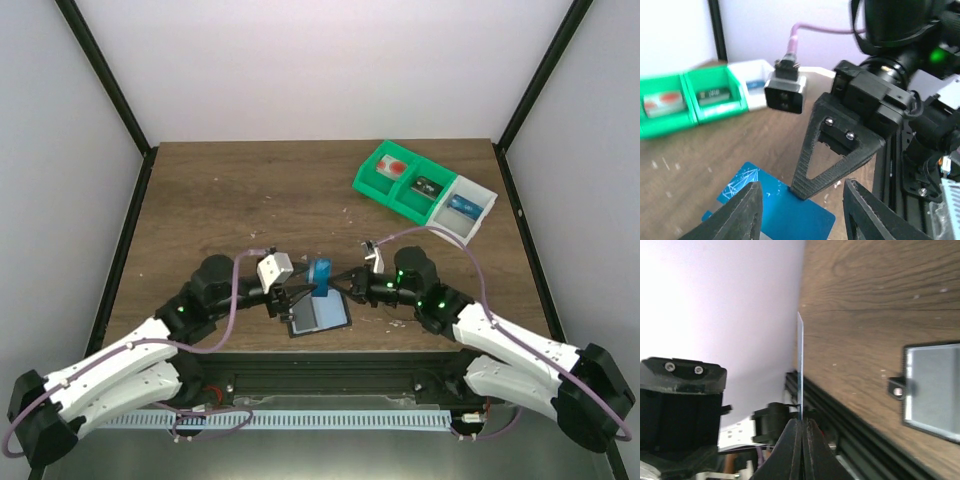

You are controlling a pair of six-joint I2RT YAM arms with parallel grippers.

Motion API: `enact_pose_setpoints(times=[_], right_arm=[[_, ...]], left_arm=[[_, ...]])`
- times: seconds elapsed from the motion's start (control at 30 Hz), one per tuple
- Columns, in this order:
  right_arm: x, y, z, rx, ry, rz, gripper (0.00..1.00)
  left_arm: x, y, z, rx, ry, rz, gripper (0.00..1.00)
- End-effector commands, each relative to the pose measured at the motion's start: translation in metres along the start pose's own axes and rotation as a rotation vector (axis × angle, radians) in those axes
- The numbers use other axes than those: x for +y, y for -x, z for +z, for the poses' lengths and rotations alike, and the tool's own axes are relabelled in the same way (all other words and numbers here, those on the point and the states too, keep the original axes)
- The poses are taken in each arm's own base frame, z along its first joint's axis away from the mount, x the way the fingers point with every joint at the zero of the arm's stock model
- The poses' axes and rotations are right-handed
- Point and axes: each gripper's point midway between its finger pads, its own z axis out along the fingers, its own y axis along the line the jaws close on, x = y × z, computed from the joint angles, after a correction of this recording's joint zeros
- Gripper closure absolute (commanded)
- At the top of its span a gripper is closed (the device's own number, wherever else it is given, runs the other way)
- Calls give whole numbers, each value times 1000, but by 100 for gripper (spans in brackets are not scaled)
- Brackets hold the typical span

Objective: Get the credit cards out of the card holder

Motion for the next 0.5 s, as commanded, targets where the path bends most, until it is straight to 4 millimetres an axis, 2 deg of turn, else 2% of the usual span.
enact_pose_setpoints(times=[0.0, 0.13, 0.23, 0.33, 0.47], right_arm=[[48, 4, -12, 11, 166, 71, 99], [58, -6, -22, 56, 290, 152, 100], [75, -20, -31, 141, 406, 147, 100], [85, -33, -33, 239, 431, 105, 100], [91, -49, -38, 349, 440, 49, 99]], left_arm=[[-21, 10, -18, -44, -77, 286, 53], [-30, 16, -36, -66, -86, 395, 52], [-44, 23, -52, -142, -117, 468, 53], [-64, 24, -69, -210, -189, 575, 54], [-74, 22, -80, -230, -214, 705, 54]])
